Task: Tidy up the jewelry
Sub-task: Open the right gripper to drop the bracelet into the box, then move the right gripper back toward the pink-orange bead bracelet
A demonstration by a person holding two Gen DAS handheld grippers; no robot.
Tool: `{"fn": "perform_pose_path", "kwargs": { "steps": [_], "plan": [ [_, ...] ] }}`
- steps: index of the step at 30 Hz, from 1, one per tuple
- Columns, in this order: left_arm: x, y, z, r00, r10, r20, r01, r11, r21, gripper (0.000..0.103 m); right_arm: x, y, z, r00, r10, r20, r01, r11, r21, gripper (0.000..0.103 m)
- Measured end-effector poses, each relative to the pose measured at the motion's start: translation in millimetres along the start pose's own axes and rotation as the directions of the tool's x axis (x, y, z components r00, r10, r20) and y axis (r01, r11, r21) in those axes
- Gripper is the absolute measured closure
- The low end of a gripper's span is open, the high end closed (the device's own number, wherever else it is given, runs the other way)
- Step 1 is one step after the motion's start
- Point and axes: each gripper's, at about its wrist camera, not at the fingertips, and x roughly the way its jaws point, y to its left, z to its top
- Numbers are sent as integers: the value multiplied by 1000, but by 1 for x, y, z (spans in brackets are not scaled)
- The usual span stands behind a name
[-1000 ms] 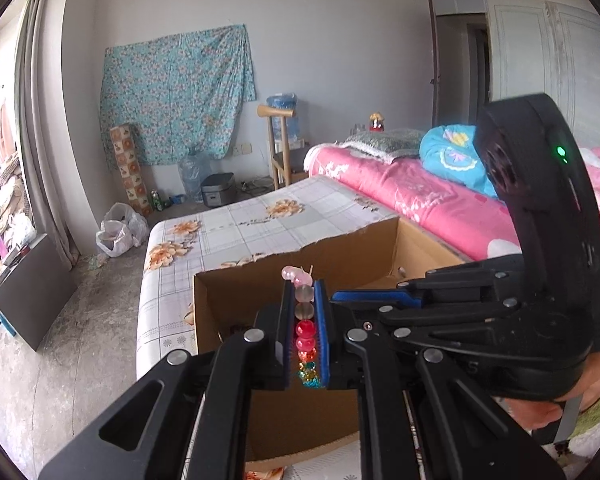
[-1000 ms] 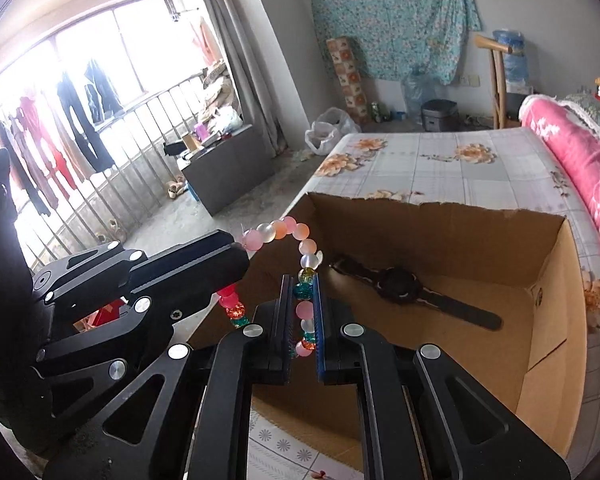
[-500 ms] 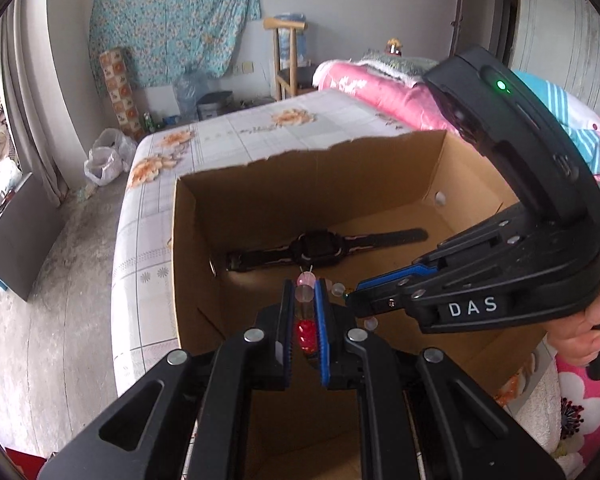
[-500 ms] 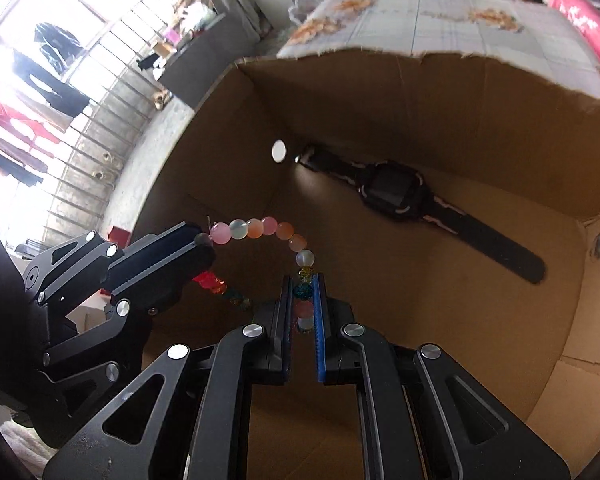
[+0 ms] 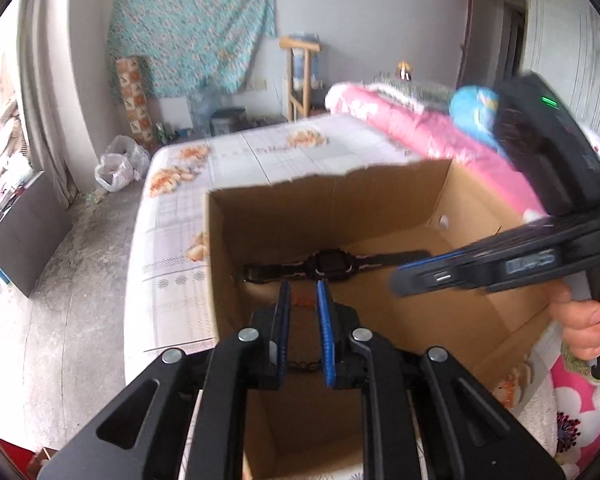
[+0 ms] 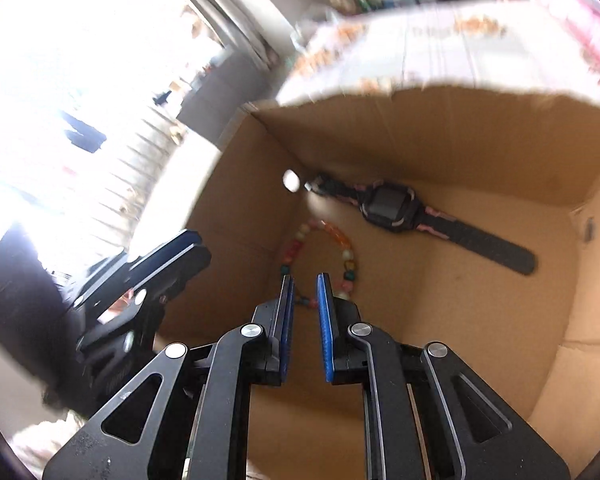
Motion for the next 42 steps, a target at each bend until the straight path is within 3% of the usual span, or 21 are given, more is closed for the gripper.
{"fn": "perform_pose_path", "kwargs": {
  "steps": [4, 6, 9, 11, 15, 18, 20, 23, 28, 31, 34, 37, 42],
  "plan": [
    [-33, 21, -14, 995, 30, 95, -20, 994, -108, 77, -67, -1, -49, 985, 81, 152, -74, 996, -56, 85],
    [-37, 37, -22, 994, 32, 101, -12, 981, -194, 71, -86, -5, -76, 975, 118, 189, -109, 992, -59, 81],
    [-30, 54, -36, 996, -35, 77, 58, 944, -324, 59, -91, -9, -115, 971, 162, 173, -155, 986, -54, 77],
    [-18, 59, -43, 996, -77, 43, 87, 921, -380, 57, -78, -12, -130, 980, 143, 137, -141, 990, -23, 77],
    [-2, 53, -54, 986, -163, 27, 158, 882, -444, 57, -54, -37, -137, 995, 18, 100, -27, 995, 94, 77],
    [-3, 43, -55, 990, -138, 33, 138, 891, -433, 53, -55, -53, -127, 990, -54, 127, 34, 987, 155, 79],
    [-2, 41, -54, 989, -141, 37, 143, 887, -438, 52, -53, -60, -123, 992, -26, 121, 3, 983, 185, 79],
    [-1, 36, -54, 985, -165, 45, 168, 884, -436, 52, -55, -67, -119, 987, -82, 141, 54, 980, 190, 79],
    [7, 27, -47, 986, -156, 55, 165, 905, -393, 52, -59, -69, -117, 985, -68, 156, 37, 981, 191, 78],
    [11, 28, -45, 983, -169, 65, 181, 903, -391, 52, -57, -64, -119, 982, -91, 166, 61, 982, 181, 78],
    [5, 32, -46, 981, -170, 94, 193, 904, -381, 50, -61, -58, -129, 973, -125, 195, 90, 980, 179, 78],
    [-13, 33, -52, 982, -122, 143, 163, 932, -325, 50, -72, -59, -148, 964, -159, 214, 121, 976, 181, 78],
    [-40, 28, -76, 983, -124, 136, 157, 953, -261, 48, -90, -58, -183, 952, -231, 202, 192, 962, 195, 78]
  ]
}}
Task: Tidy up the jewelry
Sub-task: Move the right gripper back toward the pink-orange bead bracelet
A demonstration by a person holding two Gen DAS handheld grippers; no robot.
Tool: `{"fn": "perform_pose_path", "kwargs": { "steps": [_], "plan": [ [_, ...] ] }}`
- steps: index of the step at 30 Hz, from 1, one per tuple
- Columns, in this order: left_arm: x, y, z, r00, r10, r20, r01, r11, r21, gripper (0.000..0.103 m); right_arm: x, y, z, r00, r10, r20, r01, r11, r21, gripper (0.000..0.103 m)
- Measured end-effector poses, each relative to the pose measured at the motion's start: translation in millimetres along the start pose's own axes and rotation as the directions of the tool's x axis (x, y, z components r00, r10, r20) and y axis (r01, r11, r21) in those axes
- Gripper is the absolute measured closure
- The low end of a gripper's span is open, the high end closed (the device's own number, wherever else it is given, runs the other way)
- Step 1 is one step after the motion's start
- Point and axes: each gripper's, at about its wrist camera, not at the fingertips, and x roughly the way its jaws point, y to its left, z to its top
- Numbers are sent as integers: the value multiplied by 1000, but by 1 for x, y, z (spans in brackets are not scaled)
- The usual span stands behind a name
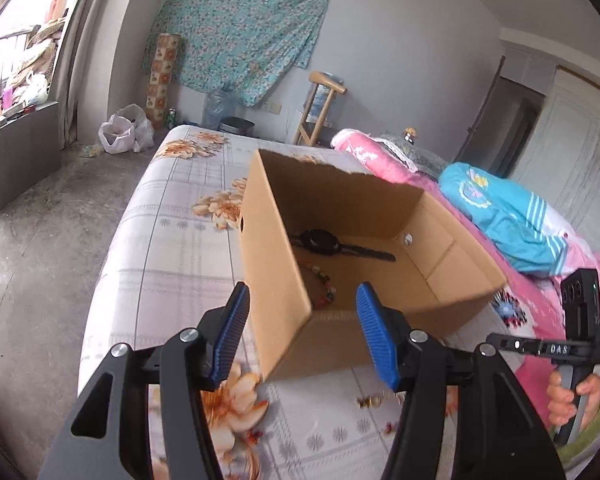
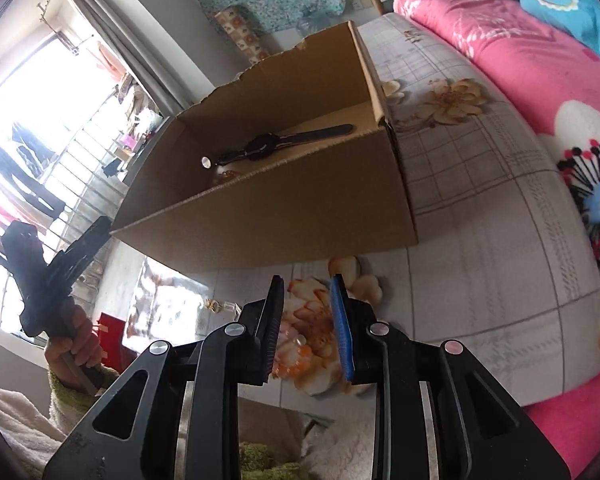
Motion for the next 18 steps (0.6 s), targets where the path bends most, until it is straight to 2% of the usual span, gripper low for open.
{"fn": "perform_pose_path", "kwargs": {
  "steps": [5, 10, 15, 17, 18],
  "plan": [
    [-17, -16, -41, 997, -11, -78, 16, 998, 68, 46, -5, 8, -26, 999, -32, -34, 31, 999, -32, 78],
    [1, -45, -78, 985, -9, -171, 28, 994, 108, 45, 18, 28, -39, 992, -101, -69, 93, 989, -112, 78],
    [15, -77, -94, 989, 49, -141, -8, 962, 275, 41, 43, 56, -47, 966, -245, -86, 216, 943, -253, 79],
    [22, -84, -95, 988, 57, -141, -12, 952, 306, 40, 47, 62, -51, 951, -301, -76, 266, 917, -296, 82],
    [26, -87, -96, 988, 57, -147, -9, 950, 312, 40, 48, 65, -54, 945, -319, -72, 282, 906, -316, 86]
  ]
}}
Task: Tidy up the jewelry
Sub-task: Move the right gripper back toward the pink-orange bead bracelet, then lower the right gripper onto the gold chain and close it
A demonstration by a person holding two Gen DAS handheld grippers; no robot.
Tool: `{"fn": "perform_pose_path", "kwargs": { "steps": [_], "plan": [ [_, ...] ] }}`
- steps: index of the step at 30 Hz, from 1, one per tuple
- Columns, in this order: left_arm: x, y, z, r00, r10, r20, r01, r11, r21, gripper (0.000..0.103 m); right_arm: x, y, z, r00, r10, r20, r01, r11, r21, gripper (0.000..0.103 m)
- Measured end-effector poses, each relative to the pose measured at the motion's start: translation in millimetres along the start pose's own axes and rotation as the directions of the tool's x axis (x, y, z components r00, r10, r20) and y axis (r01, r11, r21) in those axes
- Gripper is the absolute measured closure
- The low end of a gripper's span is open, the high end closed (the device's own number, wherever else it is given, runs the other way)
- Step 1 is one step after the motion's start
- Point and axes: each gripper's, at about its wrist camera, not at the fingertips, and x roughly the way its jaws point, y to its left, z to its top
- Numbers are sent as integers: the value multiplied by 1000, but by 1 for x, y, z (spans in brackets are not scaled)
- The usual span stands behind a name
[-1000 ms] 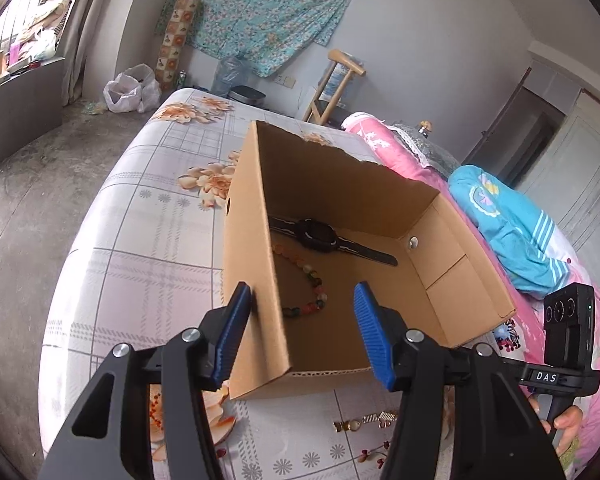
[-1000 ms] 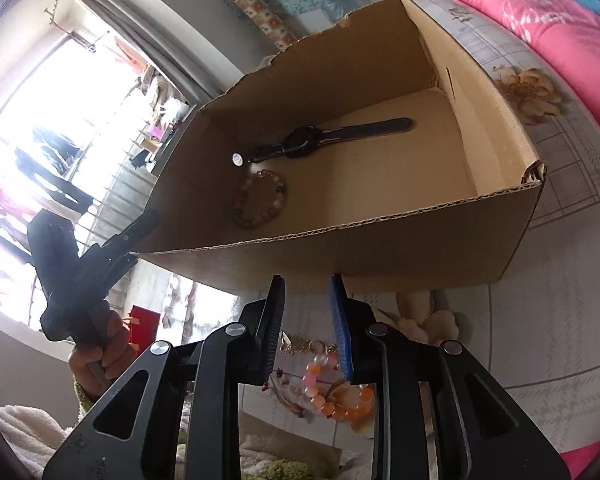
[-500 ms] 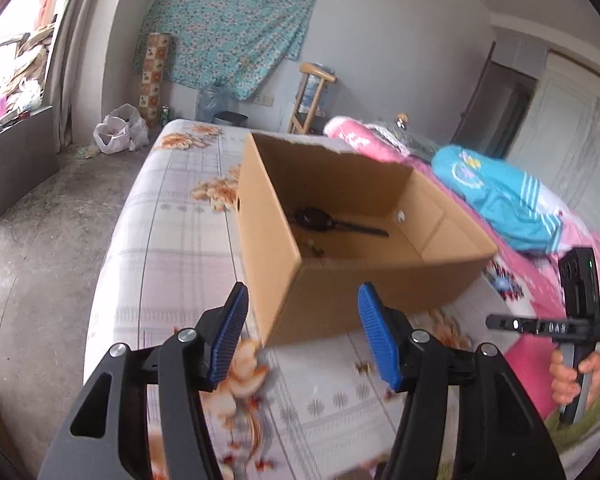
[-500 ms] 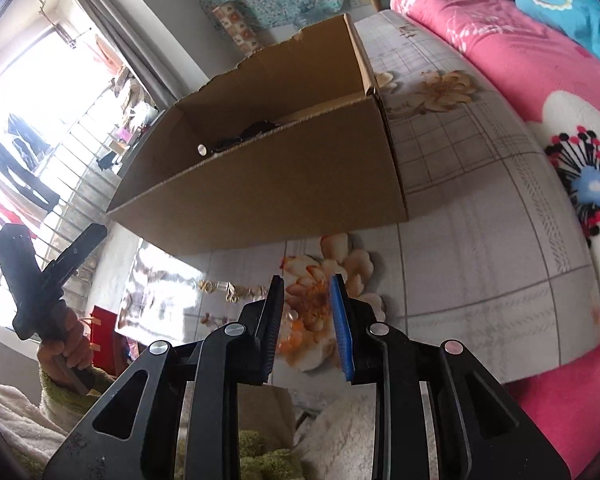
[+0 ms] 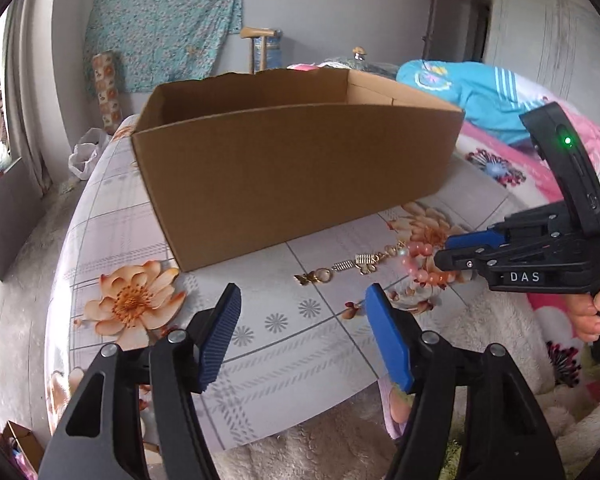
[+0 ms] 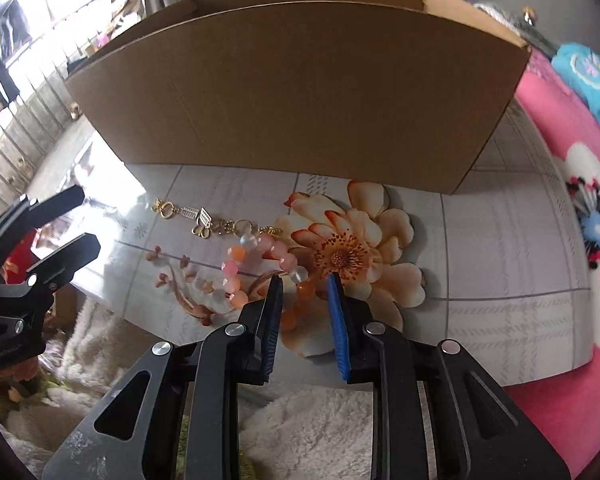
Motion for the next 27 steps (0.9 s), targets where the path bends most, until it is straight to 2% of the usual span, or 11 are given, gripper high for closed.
{"fn": "perform_pose_path", "kwargs": {
  "steps": [1, 7, 15, 17, 20, 23, 27],
  "plan": [
    [3, -2, 1, 1000, -4, -3, 4, 1000, 2, 40, -1, 2, -1, 1000, -19, -1, 19, 1000, -15, 95],
    [15, -2, 4, 1000, -17, -17, 17, 1000, -13, 40, -9, 2, -3, 996, -92, -3, 92, 996, -6, 95],
    [23, 0, 3, 999, -10, -39, 9, 1000, -20, 38, -13, -34, 6, 978, -205, 26, 200, 972, 123, 95],
    [26, -1, 4, 999, -4, -48, 3, 1000, -20, 38, -15, -41, 9, 976, -214, 45, 204, 965, 163, 94],
    [30, 0, 3, 998, 14, -64, -15, 1000, -17, 37, -33, -48, 8, 979, -180, 98, 157, 966, 206, 84],
    [34, 1, 2, 997, 17, -73, -20, 999, -35, 37, -47, -46, 2, 973, -168, 157, 136, 971, 196, 75],
    [40, 3, 1, 995, 33, -90, -38, 998, -54, 37, -59, -24, 5, 974, -115, 193, 89, 986, 142, 48]
  ]
}}
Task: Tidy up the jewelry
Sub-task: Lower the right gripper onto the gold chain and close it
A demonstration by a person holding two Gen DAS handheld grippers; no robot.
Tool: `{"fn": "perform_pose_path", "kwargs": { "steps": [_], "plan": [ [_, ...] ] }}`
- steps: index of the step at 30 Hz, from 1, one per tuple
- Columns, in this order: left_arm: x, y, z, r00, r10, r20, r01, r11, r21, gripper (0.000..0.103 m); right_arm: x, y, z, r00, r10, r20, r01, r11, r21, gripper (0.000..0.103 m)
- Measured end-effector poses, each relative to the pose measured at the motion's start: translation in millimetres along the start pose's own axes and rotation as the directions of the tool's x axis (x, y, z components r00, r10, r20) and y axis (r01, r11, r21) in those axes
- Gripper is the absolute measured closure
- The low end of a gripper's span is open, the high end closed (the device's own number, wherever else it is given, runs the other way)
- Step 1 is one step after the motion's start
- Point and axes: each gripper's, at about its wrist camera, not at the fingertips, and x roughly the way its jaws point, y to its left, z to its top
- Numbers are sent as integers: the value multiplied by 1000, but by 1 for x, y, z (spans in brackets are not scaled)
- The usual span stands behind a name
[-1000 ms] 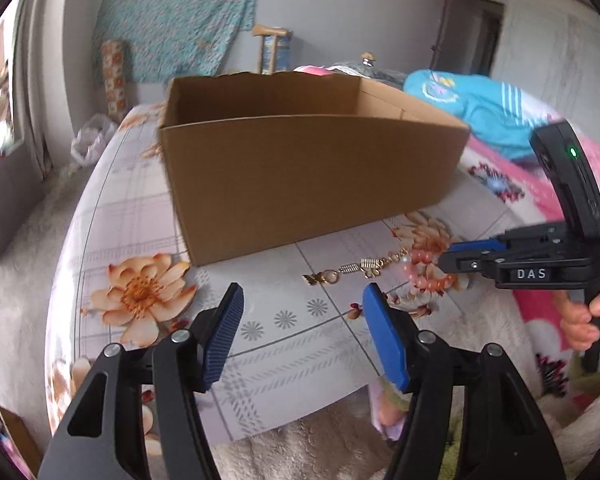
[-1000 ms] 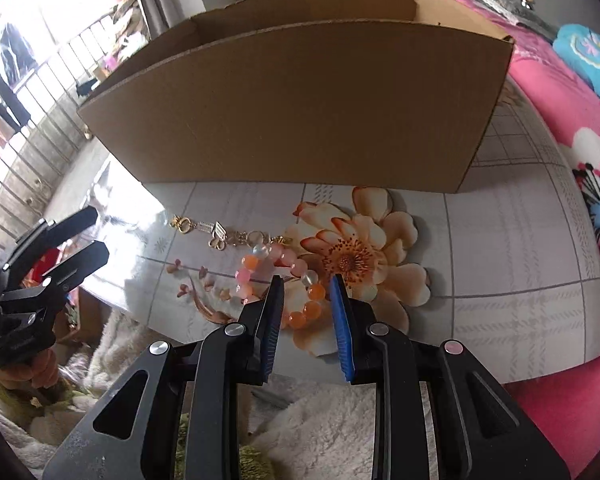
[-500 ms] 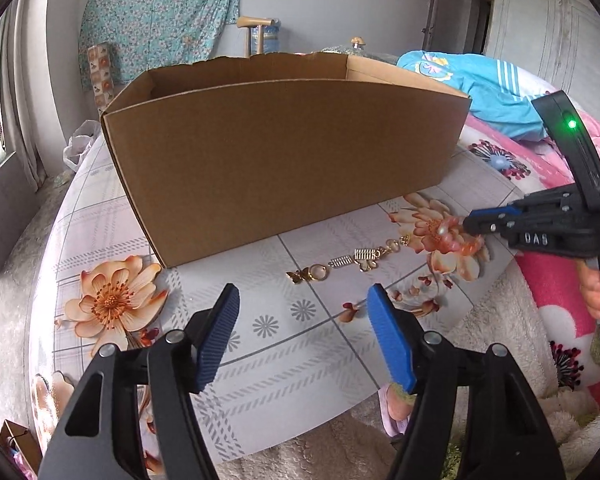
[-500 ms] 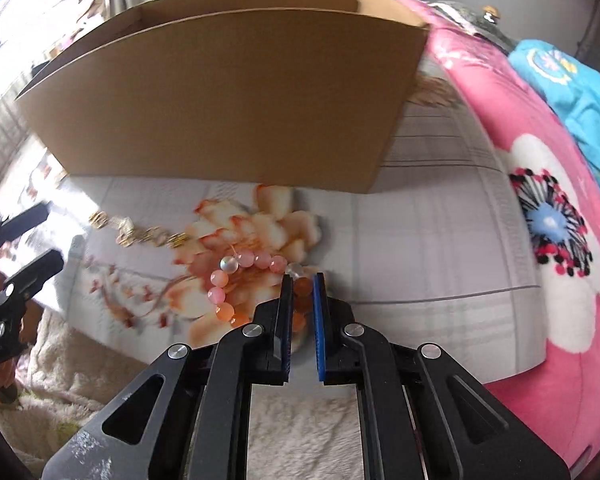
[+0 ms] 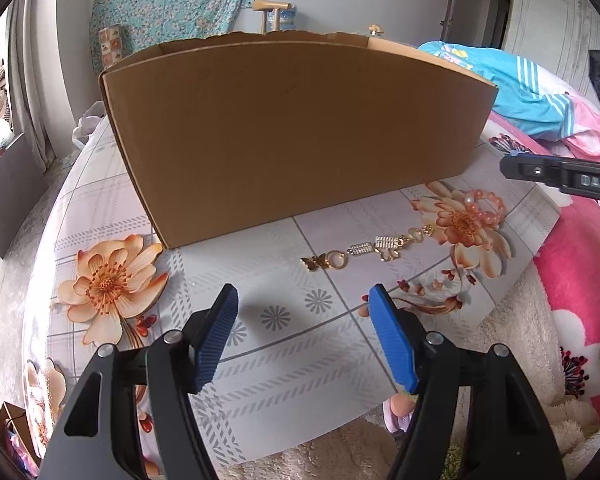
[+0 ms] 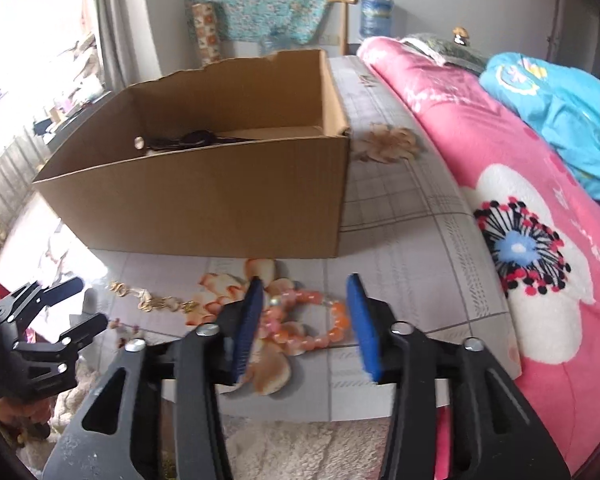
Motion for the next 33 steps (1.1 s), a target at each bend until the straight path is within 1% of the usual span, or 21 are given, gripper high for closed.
{"fn": "perform_pose_path", "kwargs": {
  "steps": [2, 4, 5, 6, 7, 9, 11, 12, 14, 16, 18, 19, 20, 22, 23, 25, 27, 28, 30, 32, 33],
  "plan": [
    [1, 0, 0, 1000, 18, -1, -18, 1000, 1, 36, -5, 9, -1, 1000, -6, 7, 6, 999, -44, 40],
    [3, -1, 1, 999, 43, -7, -43, 999, 0, 35, -4, 12, 6, 1000, -15, 15, 17, 996, -87, 24],
    [4, -1, 1, 999, 52, -8, -52, 999, 1, 34, -5, 12, 9, 999, -21, 24, 23, 994, -108, 21],
    [5, -2, 2, 998, 67, -12, -67, 998, 5, 33, -6, 12, 11, 999, -23, 33, 26, 992, -119, 12],
    [7, -3, 2, 997, 81, -16, -81, 997, 10, 30, -8, 13, 13, 999, -25, 40, 30, 991, -129, 8],
    [8, -1, 2, 996, 92, -20, -92, 996, 4, 26, -8, 17, 18, 998, -39, 39, 45, 986, -161, 8],
    [9, 2, 2, 995, 95, -29, -95, 995, -9, 19, -5, 13, 21, 998, -56, 31, 61, 982, -180, 8],
    [10, 3, 2, 994, 101, -33, -101, 995, -10, 17, -4, 14, 22, 997, -72, 24, 75, 979, -190, 8],
    [11, 7, 2, 994, 106, -41, -107, 994, -20, 9, 0, 15, 23, 995, -103, 9, 103, 969, -224, 8],
    [12, 10, 1, 993, 107, -50, -108, 994, -23, 5, 1, 18, 21, 993, -113, 15, 113, 959, -259, 8],
    [11, 12, 1, 993, 101, -57, -102, 995, -15, 5, -4, 20, 19, 992, -113, 48, 122, 957, -264, 8],
    [11, 14, 1, 993, 98, -62, -99, 995, -13, 5, -7, 20, 17, 993, -99, 71, 114, 959, -259, 8],
    [10, 17, 0, 993, 96, -66, -97, 995, -10, 5, -11, 21, 15, 994, -57, 94, 80, 964, -254, 8],
    [11, 19, 1, 993, 90, -75, -91, 996, -4, 5, -8, 22, 10, 995, 4, 103, 23, 966, -259, 8],
    [11, 19, 2, 993, 89, -77, -89, 996, -1, 5, -3, 26, 7, 996, -4, 91, 29, 962, -270, 8],
    [12, 21, 4, 993, 84, -81, -84, 996, 4, 5, 6, 35, 2, 996, -44, 81, 67, 954, -293, 8],
    [13, 20, 6, 993, 83, -86, -83, 997, 7, 5, 12, 43, -2, 995, -58, 80, 80, 948, -307, 8],
    [13, 20, 6, 993, 82, -89, -82, 997, 9, 5, 14, 45, -4, 996, -52, 75, 73, 948, -309, 8],
    [14, 19, 6, 992, 83, -93, -82, 997, 10, 5, 16, 47, -5, 999, -14, 51, 29, 956, -291, 8],
    [14, 18, 7, 992, 82, -96, -82, 997, 12, 5, 20, 47, -5, 999, 20, 26, -12, 962, -271, 15],
    [14, 17, 7, 992, 81, -95, -80, 997, 13, 5, 21, 47, -5, 999, 33, 17, -27, 964, -264, 21]
  ]
}}
